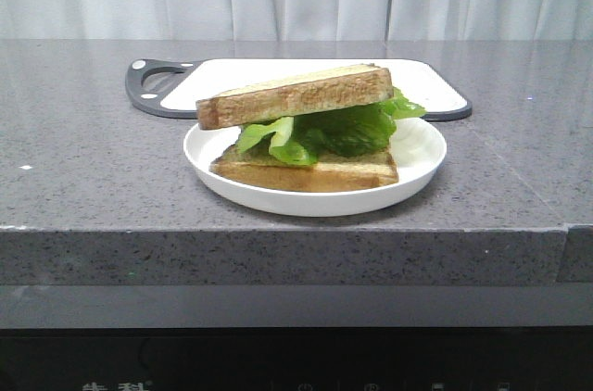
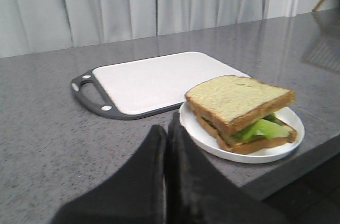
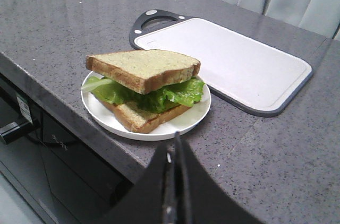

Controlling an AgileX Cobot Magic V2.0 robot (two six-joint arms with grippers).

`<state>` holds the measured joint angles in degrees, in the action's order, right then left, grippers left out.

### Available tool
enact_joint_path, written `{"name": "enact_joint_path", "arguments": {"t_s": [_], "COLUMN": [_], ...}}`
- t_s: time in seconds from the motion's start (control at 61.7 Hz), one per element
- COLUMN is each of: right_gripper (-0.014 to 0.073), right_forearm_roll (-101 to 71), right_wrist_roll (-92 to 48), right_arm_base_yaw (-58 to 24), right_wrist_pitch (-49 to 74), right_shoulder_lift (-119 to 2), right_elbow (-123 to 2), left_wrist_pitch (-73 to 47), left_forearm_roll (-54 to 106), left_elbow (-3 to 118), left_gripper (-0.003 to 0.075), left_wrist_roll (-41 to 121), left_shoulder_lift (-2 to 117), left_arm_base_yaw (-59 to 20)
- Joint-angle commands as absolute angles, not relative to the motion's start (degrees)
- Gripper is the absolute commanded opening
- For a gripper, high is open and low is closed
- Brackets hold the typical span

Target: Left arm grabs bread, right arm adds lettuce

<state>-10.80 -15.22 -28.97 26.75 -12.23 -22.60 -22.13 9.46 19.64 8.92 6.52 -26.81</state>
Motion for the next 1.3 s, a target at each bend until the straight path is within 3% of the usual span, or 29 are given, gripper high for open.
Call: {"name": "enact_joint_path", "arguments": {"t_s": [0.0, 0.373, 0.503, 0.632, 1.281], "right_gripper": [-0.0058, -0.0058, -0.0058, -0.0058, -0.0058], "right_forearm_roll": [-10.6, -10.6, -10.6, -10.6, -10.6], "right_wrist_roll": [-15.4, -15.4, -15.4, -15.4, -15.4], "right_arm_base_yaw": [-29.0, -29.0, -29.0, -29.0, -29.0], "right_wrist_pitch": [22.0, 22.2, 22.2, 22.2, 22.4], "right_shoulder_lift": [-12.7, -12.7, -12.7, -12.7, -12.7], "right_elbow": [-24.2, -24.2, -24.2, -24.2, -24.2], "left_wrist_pitch": [-17.3, -16.4, -12.8, -5.9, -7.5], "left_forearm_roll": [2.8, 2.5, 3.2, 3.4, 3.4], "left_elbow": [19.8, 7.3, 3.6, -0.8, -0.7], "left_gripper": [-0.0019, -0.0019, -0.0019, -0.0019, -0.0019], "left_wrist_roll": [0.0, 1.0, 1.0, 1.0, 1.0], "left_shoulder_lift": [5.6, -1.4, -1.4, -1.4, -1.4], "left_arm_base_yaw": [-24.7, -2.1, 2.3, 2.2, 2.1]}}
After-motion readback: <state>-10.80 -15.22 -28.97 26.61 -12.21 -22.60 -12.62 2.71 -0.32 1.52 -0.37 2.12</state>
